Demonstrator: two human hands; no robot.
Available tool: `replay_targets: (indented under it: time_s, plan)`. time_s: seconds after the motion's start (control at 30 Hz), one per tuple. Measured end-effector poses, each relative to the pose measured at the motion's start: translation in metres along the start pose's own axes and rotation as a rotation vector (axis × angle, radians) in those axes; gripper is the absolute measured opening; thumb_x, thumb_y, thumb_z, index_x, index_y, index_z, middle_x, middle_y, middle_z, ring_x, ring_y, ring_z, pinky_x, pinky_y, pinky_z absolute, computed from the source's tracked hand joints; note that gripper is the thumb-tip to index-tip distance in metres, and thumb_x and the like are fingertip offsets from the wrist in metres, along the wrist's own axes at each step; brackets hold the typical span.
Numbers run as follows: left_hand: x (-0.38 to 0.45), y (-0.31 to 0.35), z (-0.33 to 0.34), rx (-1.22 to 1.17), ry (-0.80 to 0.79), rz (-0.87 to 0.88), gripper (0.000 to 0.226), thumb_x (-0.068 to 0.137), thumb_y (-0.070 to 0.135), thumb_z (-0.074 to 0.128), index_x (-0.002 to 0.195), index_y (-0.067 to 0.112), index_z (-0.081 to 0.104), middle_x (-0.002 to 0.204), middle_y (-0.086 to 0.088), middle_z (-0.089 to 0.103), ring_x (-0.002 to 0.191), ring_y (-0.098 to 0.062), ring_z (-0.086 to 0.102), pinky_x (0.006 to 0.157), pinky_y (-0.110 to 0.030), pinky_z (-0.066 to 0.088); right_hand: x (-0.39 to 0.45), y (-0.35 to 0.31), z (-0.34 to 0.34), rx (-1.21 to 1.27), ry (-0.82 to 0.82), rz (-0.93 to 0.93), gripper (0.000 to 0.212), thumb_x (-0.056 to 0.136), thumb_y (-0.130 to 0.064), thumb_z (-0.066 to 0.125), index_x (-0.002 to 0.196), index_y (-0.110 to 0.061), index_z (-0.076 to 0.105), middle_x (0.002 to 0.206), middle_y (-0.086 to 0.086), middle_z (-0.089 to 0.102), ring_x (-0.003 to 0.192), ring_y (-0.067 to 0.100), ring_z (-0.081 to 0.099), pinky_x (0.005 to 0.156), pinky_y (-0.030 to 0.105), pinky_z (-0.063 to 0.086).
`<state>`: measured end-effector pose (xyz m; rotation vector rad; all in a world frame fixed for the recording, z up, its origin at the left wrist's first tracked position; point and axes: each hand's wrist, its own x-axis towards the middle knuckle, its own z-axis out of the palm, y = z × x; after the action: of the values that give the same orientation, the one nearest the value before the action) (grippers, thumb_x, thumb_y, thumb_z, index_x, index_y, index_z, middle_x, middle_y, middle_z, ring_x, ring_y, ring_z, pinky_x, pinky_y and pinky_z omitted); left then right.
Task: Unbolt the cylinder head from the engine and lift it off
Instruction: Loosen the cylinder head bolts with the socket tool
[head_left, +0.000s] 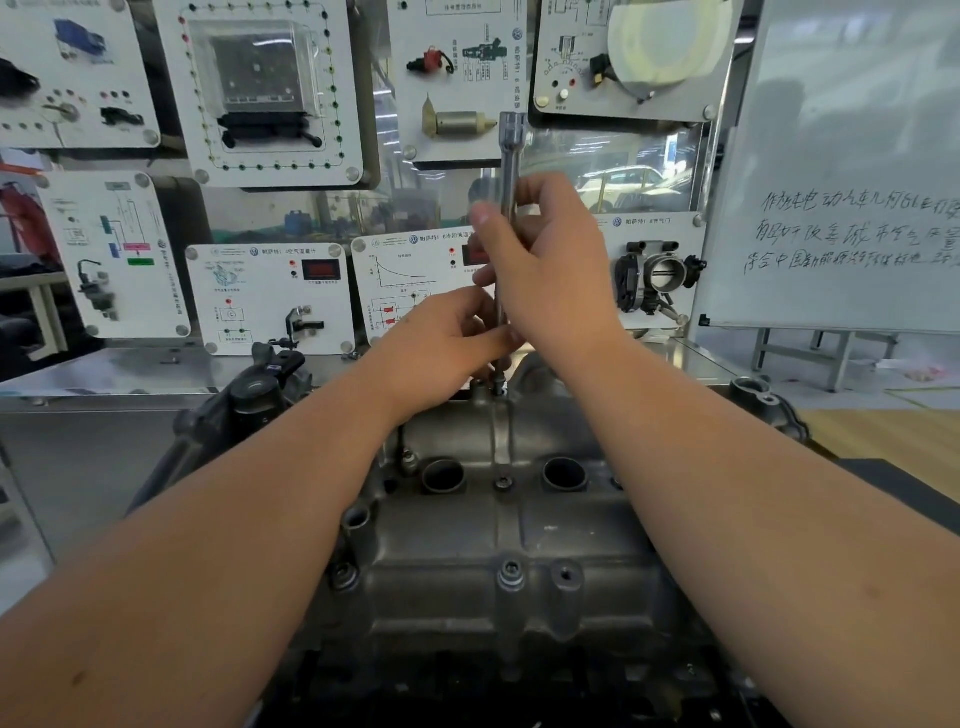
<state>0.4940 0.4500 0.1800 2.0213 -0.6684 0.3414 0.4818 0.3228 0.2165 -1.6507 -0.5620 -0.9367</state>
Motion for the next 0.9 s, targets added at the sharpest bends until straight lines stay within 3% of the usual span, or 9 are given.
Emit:
replay_targets:
  time_s: [0.07, 0.17, 0.3, 0.37, 0.47, 0.57, 0.67, 0.8, 0.9]
  plan:
    - [0.0006, -0.0006, 0.0006, 0.027, 0.011, -0.019, 0.027, 0.096, 0.038, 0.065, 0.105, 0.012, 0.066, 0.088, -0.003, 0.076, 0.081, -0.026, 0.074, 0.06, -0.028, 0.048, 0.0011, 0.0001, -0.0004, -0.014, 0.013, 0.008, 0.01, 0.099, -0.028, 0.061, 0.091, -0.023, 0.058, 0.08, -0.001, 0.073, 0.061, 0.009, 0.07, 0.068, 0.038, 0.06]
    - [0.0001, -0.001, 0.0008, 0.035, 0.006, -0.053, 0.017, 0.102, 0.038, 0.056, 0.101, 0.025, 0.067, 0.084, 0.011, 0.076, 0.077, -0.012, 0.074, 0.052, -0.016, 0.045, 0.0029, 0.0005, -0.0001, -0.043, -0.007, 0.035, 0.023, 0.103, -0.027, 0.052, 0.094, -0.011, 0.065, 0.08, -0.004, 0.072, 0.06, 0.006, 0.068, 0.061, 0.025, 0.055]
    - [-0.0002, -0.0003, -0.0003, 0.044, -0.007, -0.026, 0.015, 0.101, 0.033, 0.058, 0.099, 0.021, 0.067, 0.081, 0.01, 0.076, 0.074, -0.01, 0.073, 0.055, -0.018, 0.046, 0.0013, -0.0025, -0.0004, 0.0, -0.045, 0.034, 0.019, 0.105, -0.028, 0.048, 0.09, -0.024, 0.059, 0.077, -0.005, 0.071, 0.056, 0.007, 0.067, 0.05, 0.017, 0.048]
    - [0.0003, -0.0011, -0.0002, 0.031, 0.0, -0.006, 0.014, 0.1, 0.029, 0.062, 0.1, 0.016, 0.067, 0.079, 0.005, 0.075, 0.073, -0.015, 0.072, 0.059, -0.021, 0.05, -0.0008, -0.0033, -0.0007, 0.033, -0.04, 0.021, 0.009, 0.102, -0.031, 0.056, 0.094, -0.033, 0.053, 0.076, -0.005, 0.073, 0.057, 0.008, 0.068, 0.053, 0.02, 0.052]
    - [0.0004, -0.0016, 0.0003, 0.039, 0.002, 0.009, 0.022, 0.098, 0.031, 0.065, 0.105, 0.01, 0.067, 0.086, -0.004, 0.076, 0.081, -0.028, 0.073, 0.069, -0.034, 0.052, -0.001, -0.0018, -0.0009, 0.023, -0.01, -0.001, 0.015, 0.098, -0.029, 0.063, 0.09, -0.032, 0.051, 0.076, -0.004, 0.073, 0.061, 0.01, 0.07, 0.064, 0.031, 0.059]
    - [0.0002, -0.001, 0.0005, 0.042, 0.005, -0.037, 0.021, 0.1, 0.038, 0.058, 0.103, 0.019, 0.067, 0.083, 0.006, 0.076, 0.077, -0.015, 0.074, 0.057, -0.022, 0.044, 0.0017, -0.0012, 0.0, -0.016, -0.001, 0.011, 0.013, 0.101, -0.026, 0.057, 0.089, -0.024, 0.06, 0.077, -0.006, 0.072, 0.061, 0.007, 0.069, 0.065, 0.029, 0.058]
    - [0.0006, -0.001, 0.0002, 0.025, -0.012, -0.055, 0.017, 0.102, 0.038, 0.056, 0.103, 0.026, 0.067, 0.087, 0.01, 0.076, 0.082, -0.016, 0.074, 0.06, -0.027, 0.047, 0.0038, -0.0003, 0.0005, -0.047, -0.02, 0.026, 0.023, 0.105, -0.025, 0.049, 0.092, -0.016, 0.065, 0.079, -0.006, 0.071, 0.059, 0.005, 0.068, 0.059, 0.021, 0.053]
    - [0.0006, -0.0014, -0.0009, 0.03, -0.007, -0.004, 0.016, 0.099, 0.033, 0.062, 0.101, 0.018, 0.067, 0.083, 0.002, 0.076, 0.073, -0.013, 0.072, 0.057, -0.019, 0.046, 0.0009, -0.0023, -0.0001, 0.048, -0.028, 0.025, 0.008, 0.102, -0.029, 0.055, 0.096, -0.034, 0.052, 0.078, -0.004, 0.073, 0.058, 0.008, 0.068, 0.056, 0.023, 0.053]
    - [0.0007, -0.0016, 0.0004, 0.027, -0.008, 0.003, 0.025, 0.097, 0.034, 0.065, 0.106, 0.011, 0.066, 0.09, -0.005, 0.076, 0.084, -0.028, 0.073, 0.068, -0.034, 0.053, 0.0004, -0.0013, -0.0003, 0.029, -0.002, 0.008, 0.012, 0.099, -0.028, 0.062, 0.093, -0.032, 0.052, 0.08, -0.003, 0.073, 0.061, 0.01, 0.07, 0.064, 0.033, 0.058]
